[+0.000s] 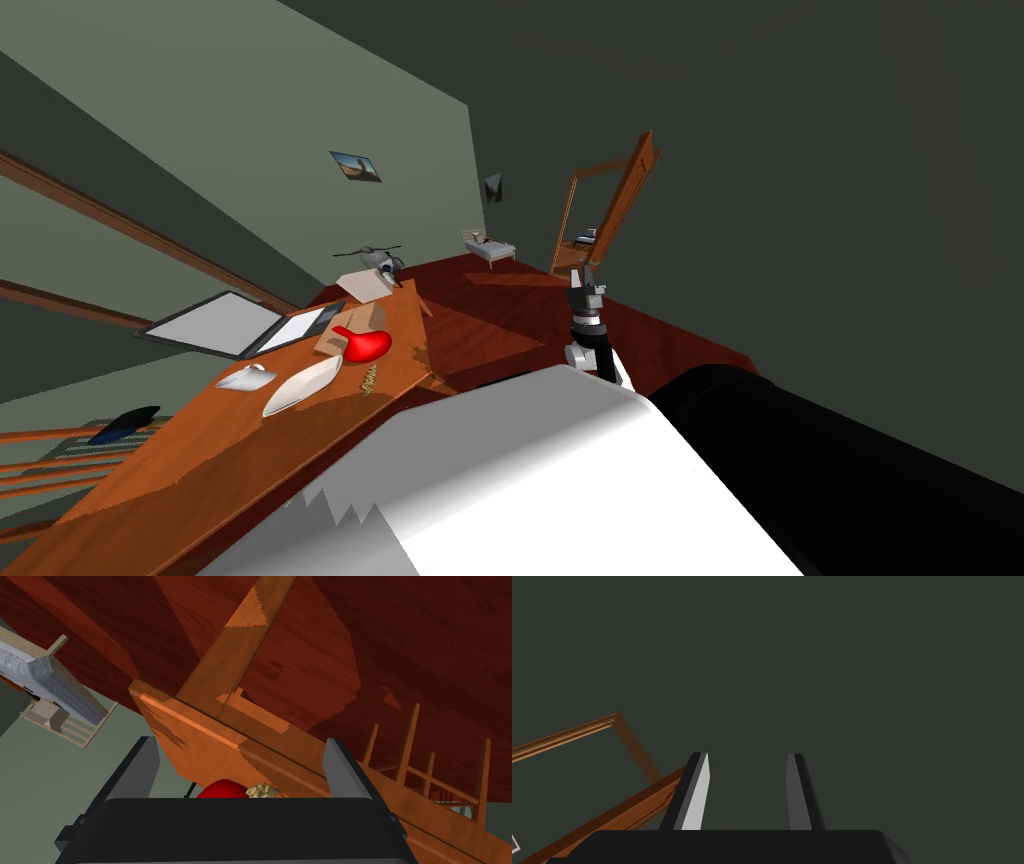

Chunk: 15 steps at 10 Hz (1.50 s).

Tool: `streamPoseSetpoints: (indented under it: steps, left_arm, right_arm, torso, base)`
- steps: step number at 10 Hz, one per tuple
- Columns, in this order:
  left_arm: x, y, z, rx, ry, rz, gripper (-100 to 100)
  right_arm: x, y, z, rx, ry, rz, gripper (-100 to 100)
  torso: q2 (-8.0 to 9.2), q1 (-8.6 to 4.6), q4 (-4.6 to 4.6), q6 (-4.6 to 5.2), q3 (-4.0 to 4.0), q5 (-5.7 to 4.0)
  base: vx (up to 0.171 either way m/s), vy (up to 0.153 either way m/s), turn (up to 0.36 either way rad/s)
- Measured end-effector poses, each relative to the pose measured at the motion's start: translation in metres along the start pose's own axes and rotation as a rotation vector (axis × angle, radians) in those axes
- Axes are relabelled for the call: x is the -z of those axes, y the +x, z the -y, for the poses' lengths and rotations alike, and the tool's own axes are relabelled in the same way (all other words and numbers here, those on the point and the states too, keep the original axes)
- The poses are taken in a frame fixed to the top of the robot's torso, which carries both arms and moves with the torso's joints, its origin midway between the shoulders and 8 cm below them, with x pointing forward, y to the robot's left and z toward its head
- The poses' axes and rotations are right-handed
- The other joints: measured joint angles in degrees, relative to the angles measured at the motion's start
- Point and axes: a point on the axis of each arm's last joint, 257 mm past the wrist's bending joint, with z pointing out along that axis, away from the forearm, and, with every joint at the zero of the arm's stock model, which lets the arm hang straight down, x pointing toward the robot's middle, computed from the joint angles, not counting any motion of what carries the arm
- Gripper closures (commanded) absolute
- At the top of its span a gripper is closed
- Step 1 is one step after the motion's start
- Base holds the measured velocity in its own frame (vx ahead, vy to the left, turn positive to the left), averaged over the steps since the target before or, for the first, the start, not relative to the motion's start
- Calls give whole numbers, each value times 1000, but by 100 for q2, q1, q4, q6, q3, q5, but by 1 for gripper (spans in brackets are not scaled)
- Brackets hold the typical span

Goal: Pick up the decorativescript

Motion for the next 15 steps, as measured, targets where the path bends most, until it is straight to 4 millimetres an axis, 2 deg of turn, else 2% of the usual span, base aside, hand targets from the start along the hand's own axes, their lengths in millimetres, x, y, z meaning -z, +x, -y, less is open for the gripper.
streamPoseSetpoints:
  steps: [2, 3, 4, 5, 11, 15]
  left_arm:
    - [3, -2, -19, -24, -41, -10, -100]
    - [7, 2, -36, -43, -71, -22, -100]
    - [20, 3, -52, -78, -110, -39, -100]
    - [20, 2, -65, -93, -137, -44, -100]
    - [52, -9, -135, -242, -282, -100, -100]
    - [67, -20, -156, -338, -333, -124, -100]
  right_arm:
    - [0, 0, 0, 0, 0, 0, 0]
    - [0, 0, 0, 0, 0, 0, 0]
    - [0, 0, 0, 0, 0, 0, 0]
    - [0, 0, 0, 0, 0, 0, 0]
    - [0, 0, 0, 0, 0, 0, 0]
    - [0, 0, 0, 0, 0, 0, 0]
  torso:
    - [23, -5, 4, -2, 12, 2]
    - [20, -9, 4, 0, 11, 0]
    - [-4, 4, -1, 0, -2, 0]
    - [-9, 7, -2, 0, -6, 4]
    - [-32, 41, -7, 1, -19, 11]
    - [-20, 24, -5, -1, -14, 9]
  base:
    - [91, 11, -44]
    - [201, 49, -154]
    - [188, 58, -68]
    - [185, 43, -93]
    - [218, 126, -75]
    - [200, 140, -40]
